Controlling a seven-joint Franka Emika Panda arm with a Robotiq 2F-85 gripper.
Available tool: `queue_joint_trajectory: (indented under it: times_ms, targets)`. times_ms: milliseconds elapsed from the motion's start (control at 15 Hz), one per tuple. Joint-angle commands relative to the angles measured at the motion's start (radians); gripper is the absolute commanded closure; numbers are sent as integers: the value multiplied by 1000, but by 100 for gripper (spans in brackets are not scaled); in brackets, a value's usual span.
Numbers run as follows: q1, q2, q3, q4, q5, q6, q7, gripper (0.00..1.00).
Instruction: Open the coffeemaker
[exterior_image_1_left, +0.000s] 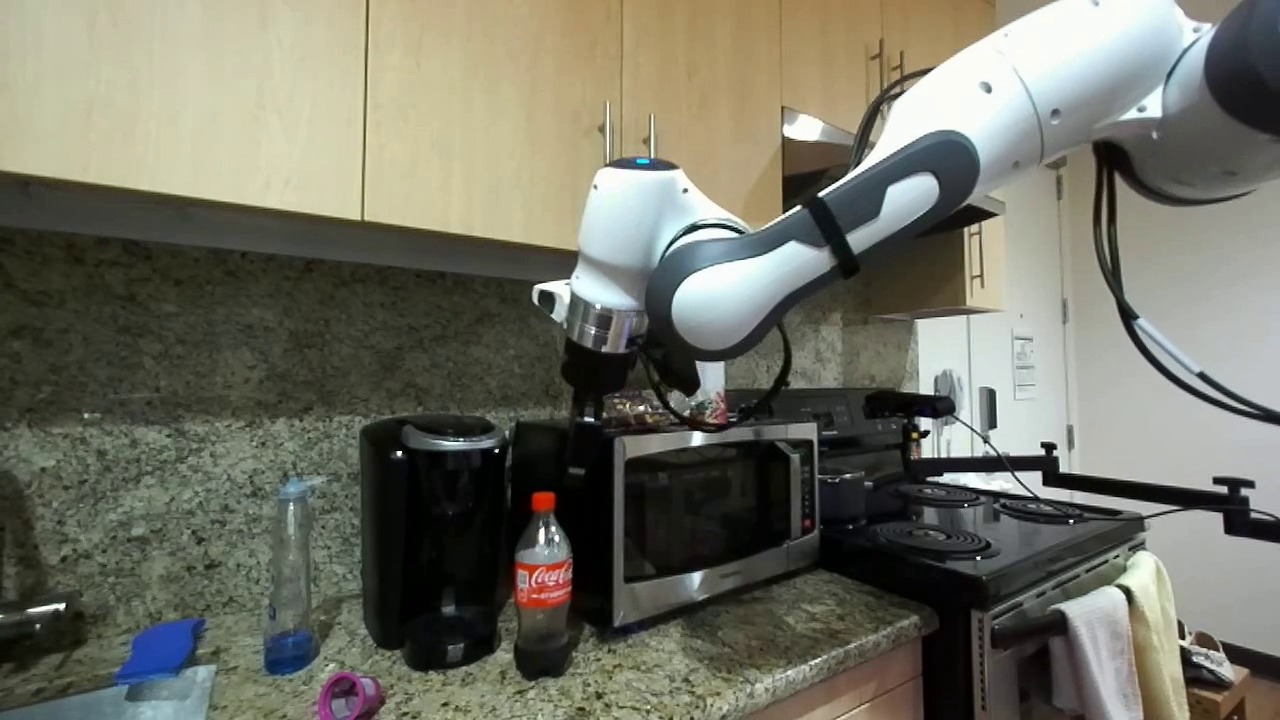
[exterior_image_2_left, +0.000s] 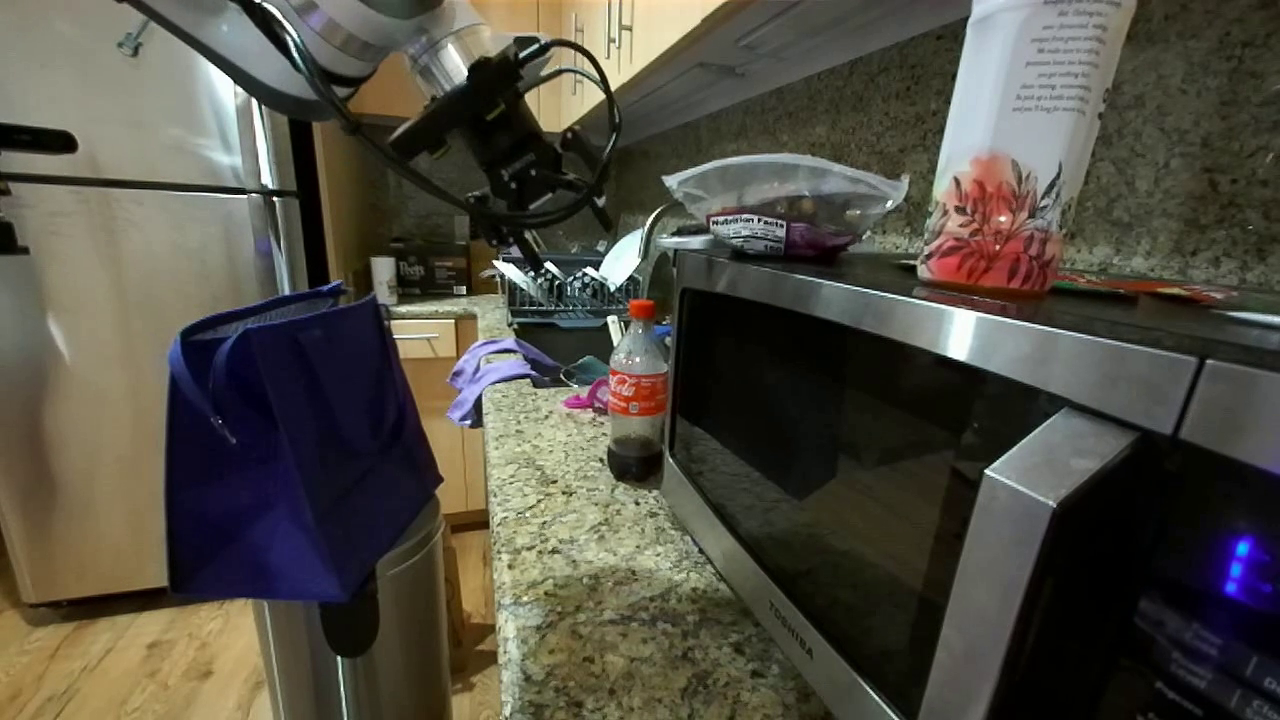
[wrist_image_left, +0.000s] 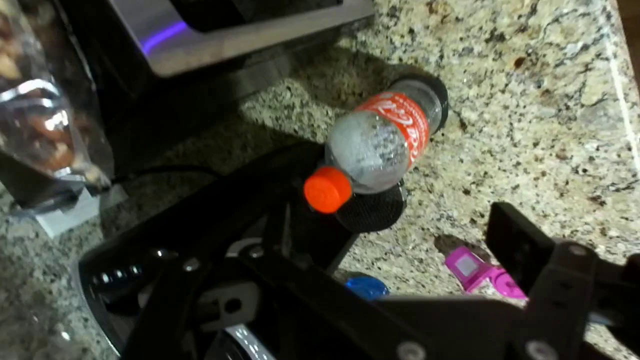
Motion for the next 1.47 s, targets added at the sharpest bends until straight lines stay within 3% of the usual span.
queue_joint_trajectory:
  times_ms: [0, 67, 133, 533, 933, 1400]
  targets:
    - [15, 60, 11, 71, 2, 63, -160, 0]
    - [16, 58, 12, 71, 18, 77, -181, 0]
    - [23, 41, 3, 46, 4, 47, -105, 0]
    - [19, 52, 5, 45, 27, 75, -143, 0]
    - [23, 91, -14, 58, -82, 288, -114, 0]
    - [32, 179, -58, 126, -228, 358, -65, 0]
